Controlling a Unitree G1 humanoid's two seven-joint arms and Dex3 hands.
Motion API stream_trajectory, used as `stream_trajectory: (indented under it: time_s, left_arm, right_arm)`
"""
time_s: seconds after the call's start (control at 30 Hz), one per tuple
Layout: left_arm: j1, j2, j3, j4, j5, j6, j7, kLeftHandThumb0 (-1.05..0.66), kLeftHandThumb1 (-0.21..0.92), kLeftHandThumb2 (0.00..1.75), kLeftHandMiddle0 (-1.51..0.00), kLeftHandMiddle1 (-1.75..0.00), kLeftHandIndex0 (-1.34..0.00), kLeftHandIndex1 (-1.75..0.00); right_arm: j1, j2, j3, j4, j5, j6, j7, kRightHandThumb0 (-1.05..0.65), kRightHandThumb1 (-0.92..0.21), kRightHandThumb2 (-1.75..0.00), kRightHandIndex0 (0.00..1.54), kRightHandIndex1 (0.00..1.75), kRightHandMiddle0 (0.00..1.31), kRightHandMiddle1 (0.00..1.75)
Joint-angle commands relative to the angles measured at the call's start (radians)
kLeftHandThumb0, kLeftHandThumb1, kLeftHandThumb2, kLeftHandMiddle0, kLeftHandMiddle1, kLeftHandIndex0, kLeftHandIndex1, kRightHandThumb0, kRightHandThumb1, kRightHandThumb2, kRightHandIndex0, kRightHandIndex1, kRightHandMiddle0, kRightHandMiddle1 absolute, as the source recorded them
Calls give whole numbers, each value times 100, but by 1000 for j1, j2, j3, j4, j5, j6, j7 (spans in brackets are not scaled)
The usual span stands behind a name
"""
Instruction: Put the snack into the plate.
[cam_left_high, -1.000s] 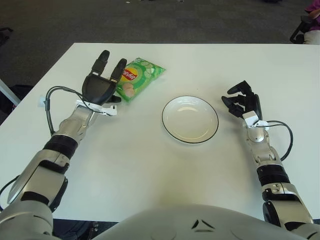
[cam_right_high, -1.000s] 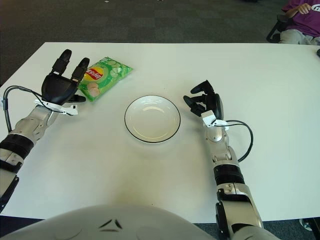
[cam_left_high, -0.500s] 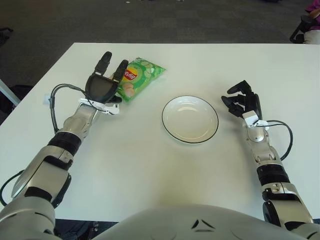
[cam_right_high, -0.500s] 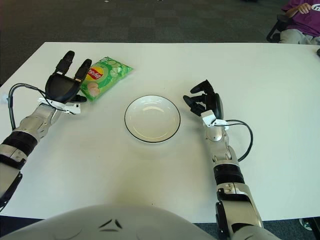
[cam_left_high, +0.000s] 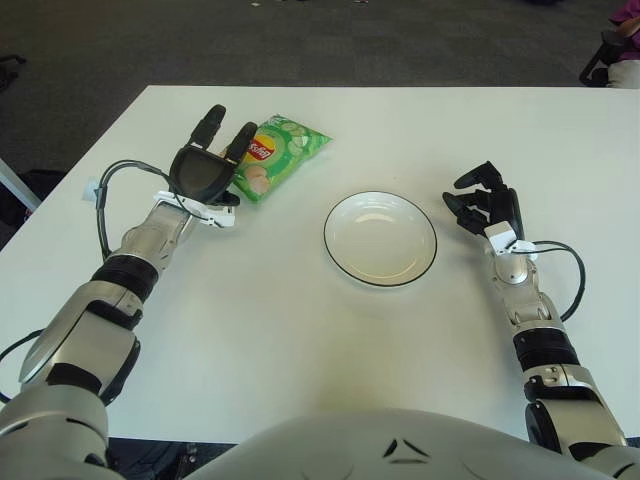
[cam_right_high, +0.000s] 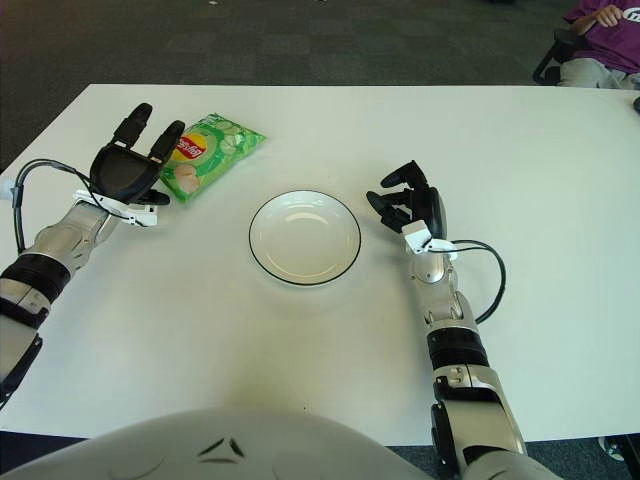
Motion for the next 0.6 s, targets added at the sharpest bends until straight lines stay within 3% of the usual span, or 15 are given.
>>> stream_trajectory:
  time_s: [0.0, 0.27, 0.57]
  left_arm:
    - [-32, 19, -10, 23, -19, -29, -15, -67, 88, 1, 0, 0, -3, -1]
    - [-67, 33, -33, 79, -28, -86, -54, -65, 88, 0, 0, 0, -4, -1]
    - [-94, 17, -58, 114, -22, -55, -72, -64, 88, 0, 0, 0, -3, -1]
  right_arm:
    - [-25, -17, -4, 14, 0, -15, -3, -35, -92, -39, 97, 47, 33, 159]
    - [-35, -24, -6, 37, 7, -30, -2, -35, -92, -39, 97, 47, 33, 159]
    - [-44, -27, -5, 60, 12, -49, -1, -35, -92, -39, 97, 47, 33, 159]
